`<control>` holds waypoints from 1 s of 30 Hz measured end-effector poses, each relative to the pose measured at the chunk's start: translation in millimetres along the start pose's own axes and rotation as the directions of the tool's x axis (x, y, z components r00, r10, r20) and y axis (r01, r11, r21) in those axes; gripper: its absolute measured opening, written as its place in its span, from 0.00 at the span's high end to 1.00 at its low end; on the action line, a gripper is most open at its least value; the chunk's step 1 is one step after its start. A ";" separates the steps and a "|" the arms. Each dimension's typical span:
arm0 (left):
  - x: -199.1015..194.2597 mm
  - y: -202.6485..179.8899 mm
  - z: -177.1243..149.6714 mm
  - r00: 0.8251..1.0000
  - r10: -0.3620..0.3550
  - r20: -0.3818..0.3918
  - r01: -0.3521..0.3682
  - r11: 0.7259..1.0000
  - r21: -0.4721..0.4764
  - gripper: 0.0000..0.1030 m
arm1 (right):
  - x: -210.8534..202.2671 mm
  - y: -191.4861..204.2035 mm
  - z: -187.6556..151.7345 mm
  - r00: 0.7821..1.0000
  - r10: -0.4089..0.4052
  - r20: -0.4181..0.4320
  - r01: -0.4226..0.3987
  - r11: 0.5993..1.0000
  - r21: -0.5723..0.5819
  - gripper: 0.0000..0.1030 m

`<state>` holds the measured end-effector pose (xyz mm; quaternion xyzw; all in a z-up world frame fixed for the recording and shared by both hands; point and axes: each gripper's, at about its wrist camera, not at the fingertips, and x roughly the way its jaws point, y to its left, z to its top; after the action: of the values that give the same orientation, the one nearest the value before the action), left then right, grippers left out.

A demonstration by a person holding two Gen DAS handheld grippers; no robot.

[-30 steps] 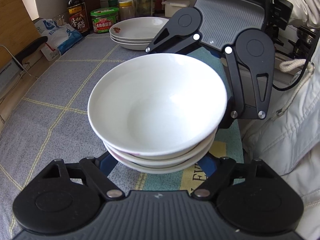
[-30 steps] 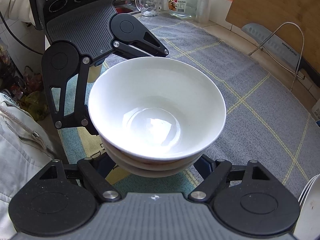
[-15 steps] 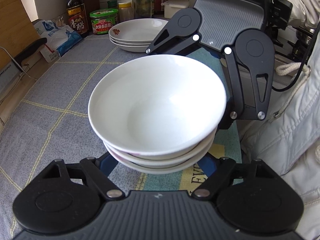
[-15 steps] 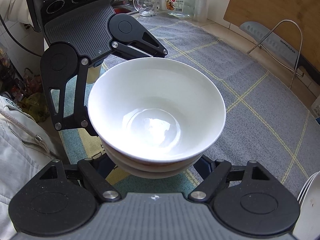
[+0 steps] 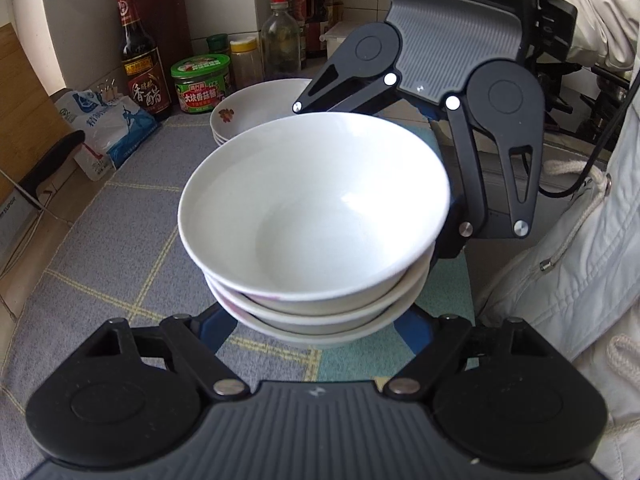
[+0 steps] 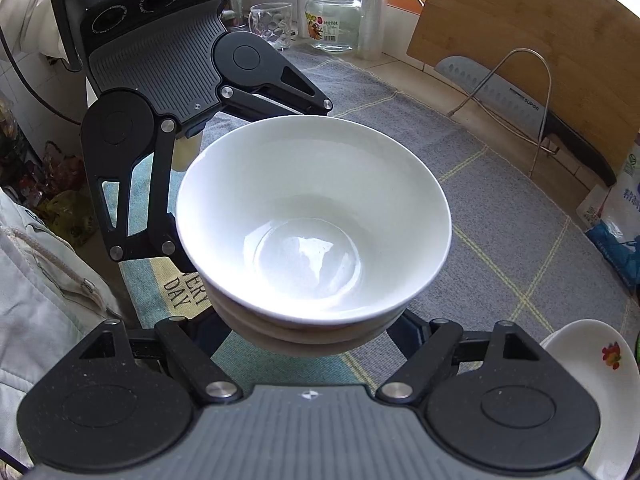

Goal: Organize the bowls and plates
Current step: 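Carry the bowl stack with the right gripper and lower it onto the plates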

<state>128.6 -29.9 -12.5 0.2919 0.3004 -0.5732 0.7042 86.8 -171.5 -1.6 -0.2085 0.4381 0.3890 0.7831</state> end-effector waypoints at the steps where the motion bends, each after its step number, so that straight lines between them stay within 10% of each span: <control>1: 3.1 -0.6 6.0 1.000 -0.001 0.003 0.001 1.000 0.002 0.18 | -3.9 -4.2 -1.9 1.000 -0.004 -0.001 0.004 1.000 0.000 0.16; 30: 128.4 28.9 149.1 1.000 -0.004 0.021 0.002 0.996 0.094 0.18 | -73.8 -153.2 -87.8 0.994 -0.113 -0.011 0.113 0.993 0.040 0.16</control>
<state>191.0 -218.7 -11.2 0.3180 0.2660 -0.5908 0.6921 139.0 -355.1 12.4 -0.2186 0.4367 0.3342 0.8061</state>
